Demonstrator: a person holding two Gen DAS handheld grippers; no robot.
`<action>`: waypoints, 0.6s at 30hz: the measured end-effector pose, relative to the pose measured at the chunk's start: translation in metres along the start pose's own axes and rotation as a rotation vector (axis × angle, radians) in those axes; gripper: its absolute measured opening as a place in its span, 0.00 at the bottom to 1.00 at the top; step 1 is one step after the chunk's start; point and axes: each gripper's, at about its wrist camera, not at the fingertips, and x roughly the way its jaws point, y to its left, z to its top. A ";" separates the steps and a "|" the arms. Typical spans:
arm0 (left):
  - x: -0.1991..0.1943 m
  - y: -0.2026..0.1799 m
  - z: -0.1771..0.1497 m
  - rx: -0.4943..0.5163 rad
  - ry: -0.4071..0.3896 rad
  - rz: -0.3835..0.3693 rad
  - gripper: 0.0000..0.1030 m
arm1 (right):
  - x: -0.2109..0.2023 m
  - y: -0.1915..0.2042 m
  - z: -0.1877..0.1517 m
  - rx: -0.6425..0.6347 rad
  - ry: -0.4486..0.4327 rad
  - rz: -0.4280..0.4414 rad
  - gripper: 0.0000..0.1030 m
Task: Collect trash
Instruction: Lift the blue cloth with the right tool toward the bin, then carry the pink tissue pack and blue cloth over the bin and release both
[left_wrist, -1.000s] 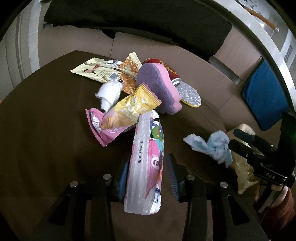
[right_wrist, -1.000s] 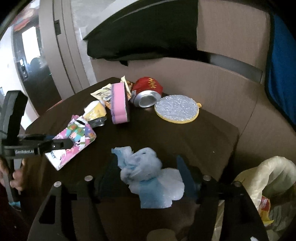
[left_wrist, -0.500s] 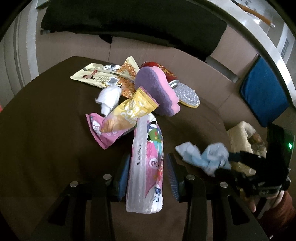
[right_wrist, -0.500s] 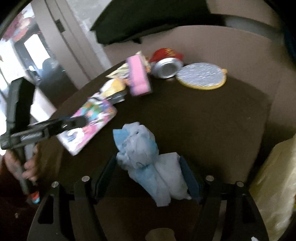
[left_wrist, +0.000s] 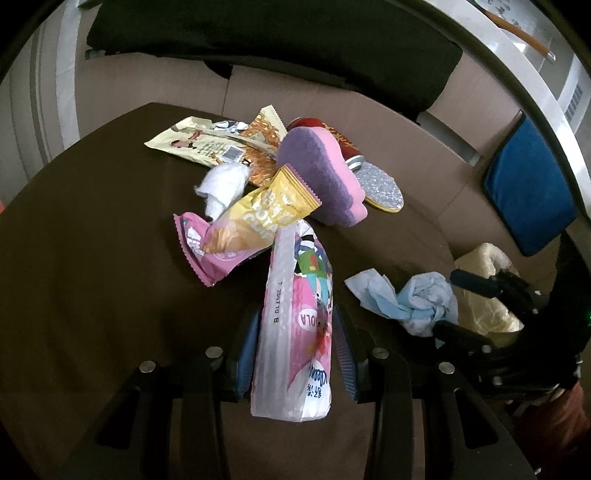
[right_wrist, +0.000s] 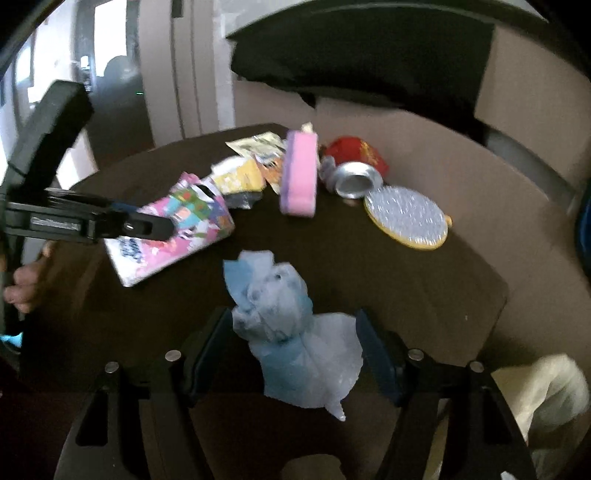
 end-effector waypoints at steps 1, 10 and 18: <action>-0.001 0.000 0.000 -0.001 -0.003 -0.002 0.39 | -0.005 -0.002 0.001 -0.001 -0.015 0.007 0.65; -0.003 -0.002 -0.001 -0.006 -0.007 -0.006 0.39 | 0.019 0.002 0.005 -0.012 0.030 0.059 0.62; 0.004 -0.006 0.001 0.000 0.006 -0.006 0.39 | 0.025 -0.003 0.004 0.062 0.053 0.078 0.41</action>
